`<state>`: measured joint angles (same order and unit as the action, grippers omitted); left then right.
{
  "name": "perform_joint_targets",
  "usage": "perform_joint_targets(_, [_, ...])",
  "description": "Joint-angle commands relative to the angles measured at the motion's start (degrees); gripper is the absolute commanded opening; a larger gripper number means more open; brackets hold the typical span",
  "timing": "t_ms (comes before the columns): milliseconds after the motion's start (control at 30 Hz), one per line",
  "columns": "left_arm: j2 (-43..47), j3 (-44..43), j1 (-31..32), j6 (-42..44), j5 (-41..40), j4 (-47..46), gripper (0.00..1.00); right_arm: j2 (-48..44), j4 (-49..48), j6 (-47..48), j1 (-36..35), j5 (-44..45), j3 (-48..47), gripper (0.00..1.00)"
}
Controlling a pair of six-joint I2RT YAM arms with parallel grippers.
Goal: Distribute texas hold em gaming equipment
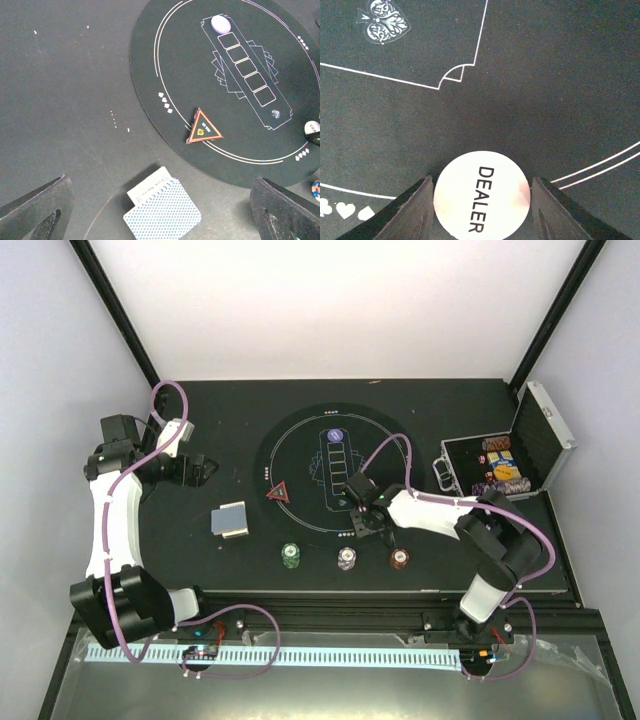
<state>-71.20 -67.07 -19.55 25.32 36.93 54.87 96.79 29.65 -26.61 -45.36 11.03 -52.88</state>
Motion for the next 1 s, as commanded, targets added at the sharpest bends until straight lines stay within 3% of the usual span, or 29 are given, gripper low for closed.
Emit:
perform_joint_targets(0, [0.9,-1.9,-0.2,0.3,1.4,1.3,0.99,-0.7,1.1,-0.8,1.0,3.0,1.5,0.55])
perform_joint_targets(400, [0.3,-2.8,-0.2,0.1,1.4,1.4,0.99,-0.8,2.2,1.3,6.8,4.4,-0.4,0.50])
perform_joint_targets(467, [0.2,-2.9,-0.2,0.0,1.3,1.7,0.99,-1.0,3.5,1.3,6.7,4.4,-1.6,0.56])
perform_joint_targets(567, [0.2,-2.9,-0.2,0.1,1.1,1.8,0.99,-3.6,5.5,1.0,5.8,5.4,-3.1,0.74])
perform_joint_targets(633, [0.0,-3.0,-0.2,0.2,0.6,1.9,0.99,-6.4,7.1,0.7,3.2,6.7,-4.6,0.82])
perform_joint_targets(800, [-1.1,-3.7,-0.2,0.0,-0.9,3.3,0.99,-10.7,12.0,-1.7,-6.8,6.2,-11.4,0.89])
perform_joint_targets(967, [-1.1,-3.9,-0.2,-0.2,-2.3,3.7,0.99,-7.2,14.1,-4.6,-19.1,3.1,-19.9,0.98])
